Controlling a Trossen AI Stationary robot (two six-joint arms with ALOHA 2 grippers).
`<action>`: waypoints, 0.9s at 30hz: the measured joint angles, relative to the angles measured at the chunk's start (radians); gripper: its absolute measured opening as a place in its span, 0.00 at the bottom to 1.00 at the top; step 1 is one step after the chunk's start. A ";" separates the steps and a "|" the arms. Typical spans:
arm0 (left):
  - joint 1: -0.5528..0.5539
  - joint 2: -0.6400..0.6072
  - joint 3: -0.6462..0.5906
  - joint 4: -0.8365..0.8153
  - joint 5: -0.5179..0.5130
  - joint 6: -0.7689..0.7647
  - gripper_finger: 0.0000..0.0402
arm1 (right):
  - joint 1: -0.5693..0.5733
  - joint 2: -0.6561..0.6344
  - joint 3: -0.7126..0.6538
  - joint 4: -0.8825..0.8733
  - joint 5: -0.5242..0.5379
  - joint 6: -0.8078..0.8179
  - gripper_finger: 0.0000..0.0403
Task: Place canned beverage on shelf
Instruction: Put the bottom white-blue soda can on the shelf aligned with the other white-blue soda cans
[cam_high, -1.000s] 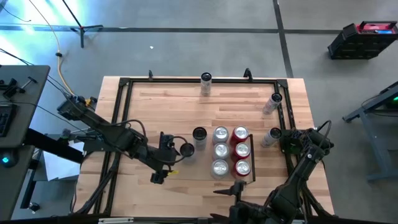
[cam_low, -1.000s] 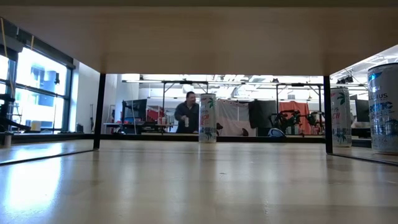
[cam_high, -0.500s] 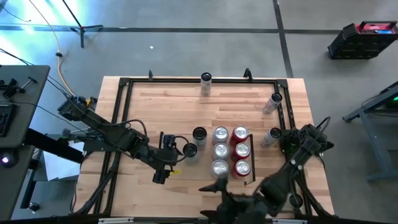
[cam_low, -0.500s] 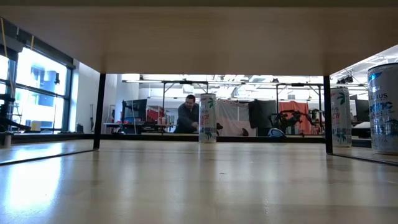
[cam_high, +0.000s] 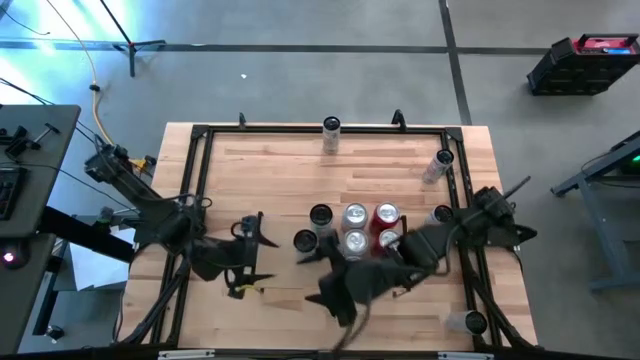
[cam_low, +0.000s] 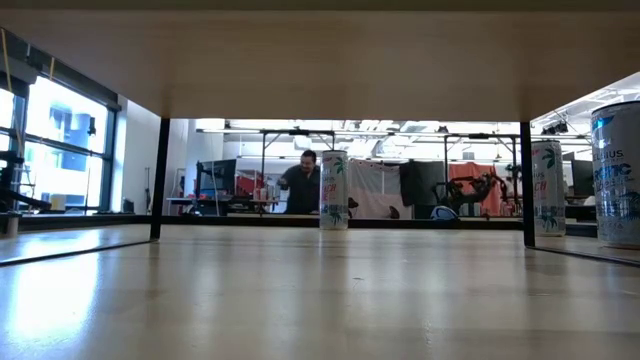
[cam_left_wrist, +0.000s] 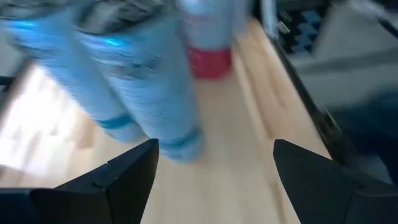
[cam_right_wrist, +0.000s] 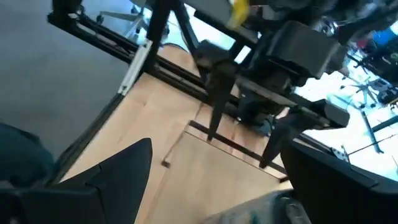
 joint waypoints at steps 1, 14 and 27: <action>0.000 -0.006 -0.027 0.047 -0.041 -0.008 0.77 | -0.017 0.000 0.004 -0.007 -0.015 0.002 0.85; 0.001 -0.008 -0.169 0.366 -0.157 0.074 0.77 | -0.126 0.001 0.007 -0.168 -0.164 0.169 0.85; 0.020 0.026 -0.169 0.455 -0.156 0.083 0.77 | -0.132 0.001 0.007 -0.200 -0.147 0.245 0.85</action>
